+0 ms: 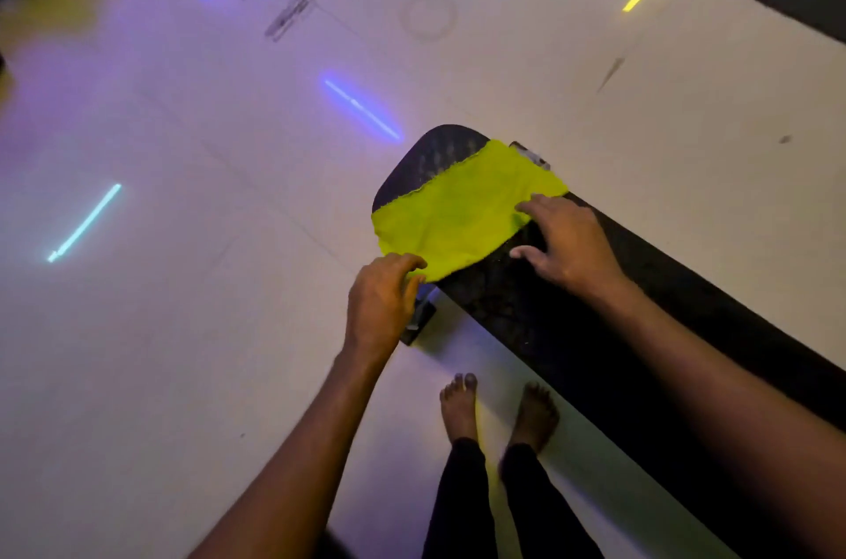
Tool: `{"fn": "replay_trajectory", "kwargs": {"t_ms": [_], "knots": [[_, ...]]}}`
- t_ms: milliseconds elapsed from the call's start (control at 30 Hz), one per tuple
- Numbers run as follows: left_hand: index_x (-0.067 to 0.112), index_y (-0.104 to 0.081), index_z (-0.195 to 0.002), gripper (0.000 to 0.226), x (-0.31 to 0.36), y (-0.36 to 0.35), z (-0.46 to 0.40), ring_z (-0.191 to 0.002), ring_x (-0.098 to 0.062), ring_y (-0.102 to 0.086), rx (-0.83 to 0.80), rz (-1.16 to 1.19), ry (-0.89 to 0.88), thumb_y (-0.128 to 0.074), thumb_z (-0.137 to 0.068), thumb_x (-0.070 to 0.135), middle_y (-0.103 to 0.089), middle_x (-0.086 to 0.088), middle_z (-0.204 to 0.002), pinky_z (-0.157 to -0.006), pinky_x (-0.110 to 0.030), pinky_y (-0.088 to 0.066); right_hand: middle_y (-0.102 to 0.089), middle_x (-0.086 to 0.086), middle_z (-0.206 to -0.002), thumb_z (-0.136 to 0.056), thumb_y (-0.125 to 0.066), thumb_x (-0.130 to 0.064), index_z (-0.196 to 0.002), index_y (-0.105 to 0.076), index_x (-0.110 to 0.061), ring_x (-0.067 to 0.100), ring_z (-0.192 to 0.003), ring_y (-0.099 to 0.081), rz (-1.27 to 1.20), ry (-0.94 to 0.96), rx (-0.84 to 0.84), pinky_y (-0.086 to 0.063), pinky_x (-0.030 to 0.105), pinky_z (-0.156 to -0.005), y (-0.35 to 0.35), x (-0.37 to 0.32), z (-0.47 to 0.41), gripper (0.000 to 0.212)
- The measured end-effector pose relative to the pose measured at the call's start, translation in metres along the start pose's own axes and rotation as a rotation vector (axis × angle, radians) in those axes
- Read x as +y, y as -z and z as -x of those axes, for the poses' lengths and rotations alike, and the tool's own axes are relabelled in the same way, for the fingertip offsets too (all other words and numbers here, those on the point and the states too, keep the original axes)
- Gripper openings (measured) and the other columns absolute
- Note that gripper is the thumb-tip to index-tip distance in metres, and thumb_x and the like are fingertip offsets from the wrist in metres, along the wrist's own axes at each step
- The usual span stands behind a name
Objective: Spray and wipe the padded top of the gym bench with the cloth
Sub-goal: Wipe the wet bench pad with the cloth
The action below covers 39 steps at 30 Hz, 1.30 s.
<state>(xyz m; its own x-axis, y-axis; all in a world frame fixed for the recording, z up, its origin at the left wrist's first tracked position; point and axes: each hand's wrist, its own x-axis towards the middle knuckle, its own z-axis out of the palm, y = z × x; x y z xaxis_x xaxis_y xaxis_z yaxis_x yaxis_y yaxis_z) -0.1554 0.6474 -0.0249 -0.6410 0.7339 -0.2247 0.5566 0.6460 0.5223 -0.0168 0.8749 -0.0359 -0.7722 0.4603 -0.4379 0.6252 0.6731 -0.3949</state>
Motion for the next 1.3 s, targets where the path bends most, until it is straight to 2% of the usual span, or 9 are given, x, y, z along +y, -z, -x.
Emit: {"fn": "replay_trajectory", "kwargs": {"t_ms": [100,200,300,400,500,700,933,1167,1300], "knots": [[0.010,-0.075,-0.112,0.019,0.001,-0.019,-0.011,-0.101,-0.036,-0.066,0.001,-0.027,-0.061,-0.067,-0.096,0.015,-0.073,-0.013,-0.108,-0.089,-0.046,-0.051,-0.019,0.014,-0.174,-0.096,-0.059,-0.062,-0.164,-0.028,-0.016,0.032,-0.163,-0.016,0.175,0.019,-0.022,-0.020,0.051,-0.129,-0.038,0.017,0.007,0.088],[0.012,-0.067,-0.131,0.037,0.010,-0.036,-0.043,-0.125,-0.037,-0.057,0.035,-0.068,-0.178,-0.065,-0.095,0.021,-0.063,-0.017,-0.132,-0.104,-0.047,-0.045,-0.011,0.016,-0.176,-0.096,-0.042,-0.070,-0.167,-0.020,-0.015,0.033,-0.164,-0.010,0.186,0.035,0.052,-0.014,0.053,-0.130,-0.058,0.024,0.014,0.092],[0.021,-0.034,-0.159,0.063,0.019,-0.062,-0.081,-0.157,-0.034,-0.019,-0.100,-0.296,-0.286,-0.050,-0.102,0.040,-0.022,-0.018,-0.168,-0.121,-0.047,-0.022,-0.008,0.017,-0.176,-0.093,-0.034,-0.073,-0.168,-0.016,-0.013,0.034,-0.164,-0.008,0.214,0.042,0.112,-0.013,0.055,-0.132,-0.070,0.028,0.014,0.098],[0.028,-0.006,-0.164,0.071,0.009,-0.083,-0.110,-0.160,-0.027,0.003,-0.165,-0.512,-0.351,-0.031,-0.105,0.057,0.003,-0.010,-0.173,-0.125,-0.050,-0.013,-0.007,0.022,-0.175,-0.091,-0.033,-0.077,-0.168,-0.010,-0.008,0.037,-0.164,-0.008,0.235,0.025,0.218,-0.012,0.059,-0.131,-0.085,0.033,0.012,0.105],[0.029,-0.009,-0.164,0.071,-0.015,-0.085,-0.117,-0.160,-0.024,-0.002,-0.060,-0.548,-0.360,-0.022,-0.104,0.063,-0.003,-0.006,-0.173,-0.126,-0.049,-0.015,-0.003,0.023,-0.175,-0.091,-0.032,-0.080,-0.168,-0.004,-0.006,0.038,-0.164,-0.004,0.244,-0.020,0.268,-0.009,0.060,-0.131,-0.095,0.040,0.009,0.109],[0.020,-0.009,-0.164,0.072,0.000,-0.115,-0.069,-0.159,-0.035,0.000,0.082,-0.442,0.016,-0.023,-0.105,0.058,-0.002,-0.018,-0.171,-0.127,-0.052,-0.015,0.003,0.025,-0.175,-0.091,-0.030,-0.082,-0.167,-0.004,-0.003,0.040,-0.164,0.001,0.273,-0.032,0.297,-0.007,0.066,-0.129,-0.101,0.037,0.005,0.113],[0.030,-0.014,-0.164,0.071,-0.004,-0.095,-0.152,-0.160,-0.029,-0.006,0.011,-0.497,-0.279,-0.027,-0.102,0.062,-0.007,-0.011,-0.172,-0.126,-0.049,-0.016,0.000,0.025,-0.175,-0.092,-0.030,-0.081,-0.167,-0.005,-0.002,0.040,-0.164,0.000,0.294,0.019,0.351,-0.010,0.066,-0.129,-0.099,0.025,-0.032,0.111],[0.021,-0.009,-0.164,0.072,-0.029,-0.091,-0.120,-0.159,-0.035,0.000,0.101,-0.487,-0.017,-0.025,-0.104,0.057,-0.001,-0.019,-0.171,-0.127,-0.049,-0.011,0.002,0.024,-0.175,-0.093,-0.028,-0.081,-0.167,-0.003,-0.002,0.040,-0.164,0.001,0.326,0.006,0.354,-0.011,0.065,-0.129,-0.103,0.025,-0.035,0.111],[0.018,-0.012,-0.164,0.071,-0.009,-0.091,-0.148,-0.160,-0.032,0.000,0.054,-0.451,-0.233,-0.031,-0.104,0.051,-0.003,-0.016,-0.172,-0.128,-0.046,-0.010,0.003,0.023,-0.175,-0.093,-0.026,-0.081,-0.167,-0.002,-0.003,0.040,-0.164,0.002,0.336,0.005,0.373,-0.011,0.066,-0.129,-0.105,0.025,-0.037,0.110]]}}
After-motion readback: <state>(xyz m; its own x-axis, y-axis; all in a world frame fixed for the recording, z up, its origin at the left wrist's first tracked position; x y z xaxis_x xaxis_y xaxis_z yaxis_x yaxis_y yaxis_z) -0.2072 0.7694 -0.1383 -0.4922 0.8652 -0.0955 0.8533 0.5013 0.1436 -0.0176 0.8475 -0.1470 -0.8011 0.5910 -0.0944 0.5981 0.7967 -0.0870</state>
